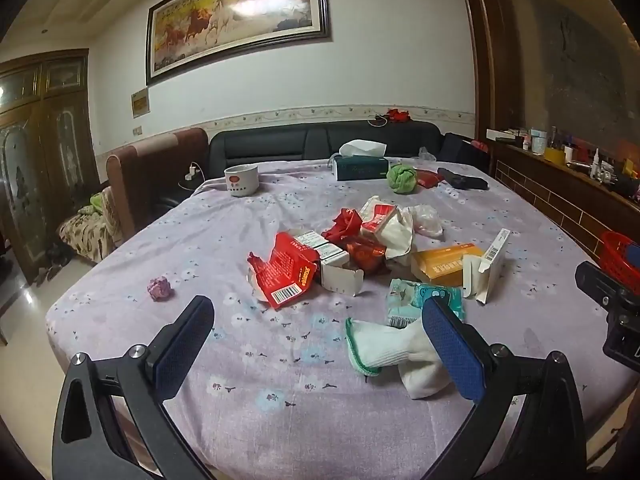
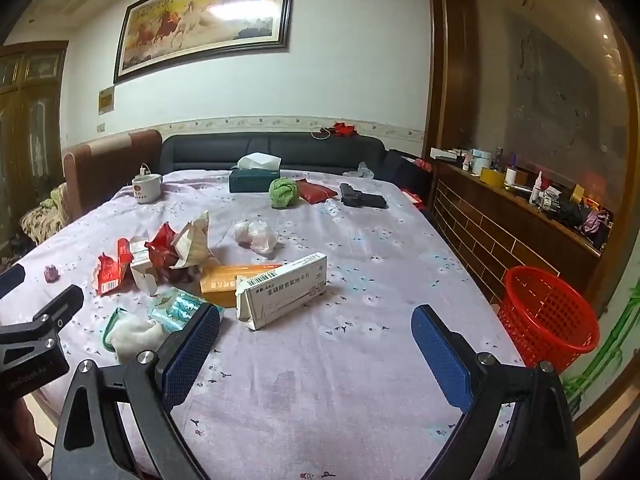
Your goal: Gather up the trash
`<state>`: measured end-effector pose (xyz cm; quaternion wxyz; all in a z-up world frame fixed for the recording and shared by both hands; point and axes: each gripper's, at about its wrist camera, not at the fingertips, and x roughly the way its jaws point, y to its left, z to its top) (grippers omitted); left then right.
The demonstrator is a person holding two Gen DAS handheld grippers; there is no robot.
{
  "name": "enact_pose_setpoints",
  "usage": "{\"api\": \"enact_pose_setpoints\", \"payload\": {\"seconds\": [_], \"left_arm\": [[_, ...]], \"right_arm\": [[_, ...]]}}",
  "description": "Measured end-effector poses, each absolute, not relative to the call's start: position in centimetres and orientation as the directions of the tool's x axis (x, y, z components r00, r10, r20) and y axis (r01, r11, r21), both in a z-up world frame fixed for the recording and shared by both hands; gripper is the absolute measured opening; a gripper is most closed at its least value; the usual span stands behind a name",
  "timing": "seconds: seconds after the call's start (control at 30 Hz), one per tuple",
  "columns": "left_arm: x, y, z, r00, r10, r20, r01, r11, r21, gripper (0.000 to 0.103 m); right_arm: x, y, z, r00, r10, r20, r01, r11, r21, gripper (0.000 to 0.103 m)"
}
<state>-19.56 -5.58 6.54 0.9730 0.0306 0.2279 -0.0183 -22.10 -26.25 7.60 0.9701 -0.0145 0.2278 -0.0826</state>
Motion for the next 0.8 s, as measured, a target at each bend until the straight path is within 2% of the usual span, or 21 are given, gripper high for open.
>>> {"api": "enact_pose_setpoints", "payload": {"seconds": [0.8], "left_arm": [[-19.4,-5.4,6.2,0.884,-0.019,-0.466,0.044,0.998,0.042,0.103]], "right_arm": [[-21.7,-25.6,7.1,0.862,-0.175,-0.475,0.147,0.985,-0.094,0.099]]}}
